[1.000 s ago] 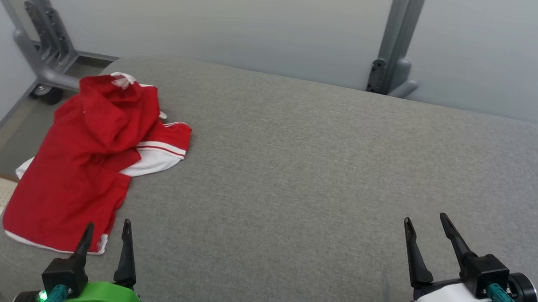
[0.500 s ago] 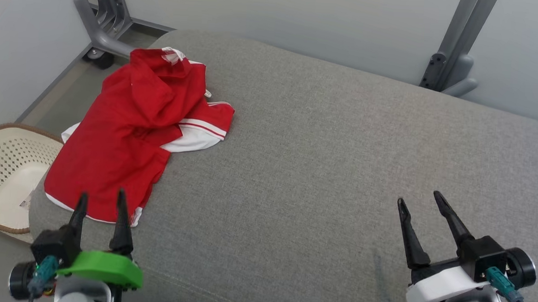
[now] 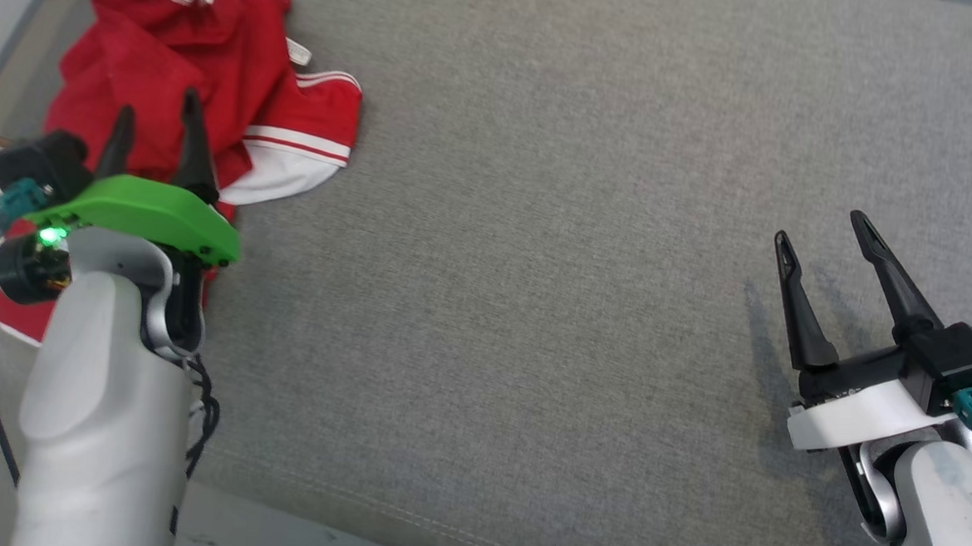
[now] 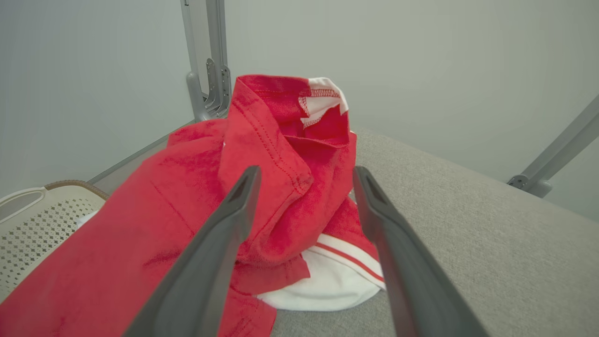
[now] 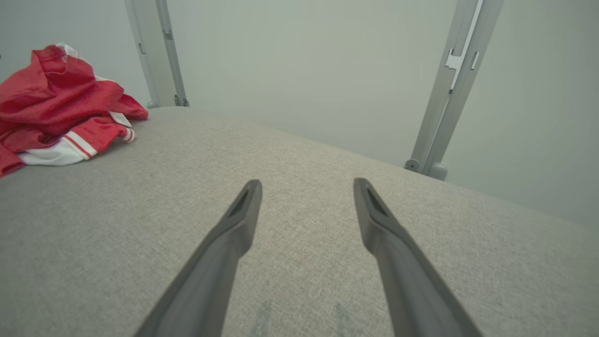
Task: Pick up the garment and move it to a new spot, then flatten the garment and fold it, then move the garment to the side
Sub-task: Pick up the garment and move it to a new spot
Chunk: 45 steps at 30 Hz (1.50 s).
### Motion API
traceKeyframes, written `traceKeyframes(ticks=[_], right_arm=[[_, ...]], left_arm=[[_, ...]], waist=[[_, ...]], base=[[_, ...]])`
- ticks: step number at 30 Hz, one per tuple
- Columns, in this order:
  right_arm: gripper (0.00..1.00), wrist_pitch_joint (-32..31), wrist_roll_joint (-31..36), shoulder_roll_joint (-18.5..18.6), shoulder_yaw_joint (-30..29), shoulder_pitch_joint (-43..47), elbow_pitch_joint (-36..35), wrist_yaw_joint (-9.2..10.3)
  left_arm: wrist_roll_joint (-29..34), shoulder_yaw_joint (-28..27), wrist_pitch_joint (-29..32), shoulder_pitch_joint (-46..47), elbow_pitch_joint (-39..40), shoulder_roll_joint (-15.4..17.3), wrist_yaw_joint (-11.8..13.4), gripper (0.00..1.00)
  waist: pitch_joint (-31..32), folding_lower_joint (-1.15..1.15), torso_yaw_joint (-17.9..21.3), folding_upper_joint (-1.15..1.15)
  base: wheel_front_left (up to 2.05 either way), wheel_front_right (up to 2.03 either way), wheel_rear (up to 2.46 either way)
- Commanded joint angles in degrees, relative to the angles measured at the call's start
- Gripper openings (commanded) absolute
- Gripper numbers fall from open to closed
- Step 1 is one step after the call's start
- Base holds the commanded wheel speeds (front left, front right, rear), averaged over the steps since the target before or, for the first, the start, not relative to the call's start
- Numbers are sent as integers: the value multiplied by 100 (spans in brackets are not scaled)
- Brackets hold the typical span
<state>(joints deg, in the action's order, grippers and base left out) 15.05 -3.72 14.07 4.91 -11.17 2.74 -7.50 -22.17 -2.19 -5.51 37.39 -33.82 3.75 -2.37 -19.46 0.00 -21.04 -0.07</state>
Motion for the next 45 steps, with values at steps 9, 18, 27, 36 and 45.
traceKeyframes(ticks=[9, 18, 27, 36, 45], right_arm=[[100, 19, -89, -101, 49, -274, -160, 2], [100, 19, -113, -195, -77, -117, -100, 2], [100, 19, -114, -406, -24, 173, 43, 2], [100, 19, -163, -769, 99, 422, 190, 2], [100, 19, -212, -998, 125, 524, 261, 2]], left_arm=[[-17, -348, 68, 847, -1244, 608, 497, 0], [145, -227, -515, 938, -1613, 708, 491, 0], [325, 16, -788, 549, -406, 565, 497, 0], [467, 806, 282, -402, 2554, 269, 415, 0], [34, 2153, 1137, -878, 4258, -51, 538, 0]], waist=[[-1368, 0, 1104, 7], [-1051, 0, 1071, 7], [-431, 0, 949, 7], [397, 0, 1291, 7], [786, 0, 2197, 7]], base=[[0, 0, 0], [0, 0, 0], [0, 0, 0], [0, 0, 0], [0, 0, 0]])
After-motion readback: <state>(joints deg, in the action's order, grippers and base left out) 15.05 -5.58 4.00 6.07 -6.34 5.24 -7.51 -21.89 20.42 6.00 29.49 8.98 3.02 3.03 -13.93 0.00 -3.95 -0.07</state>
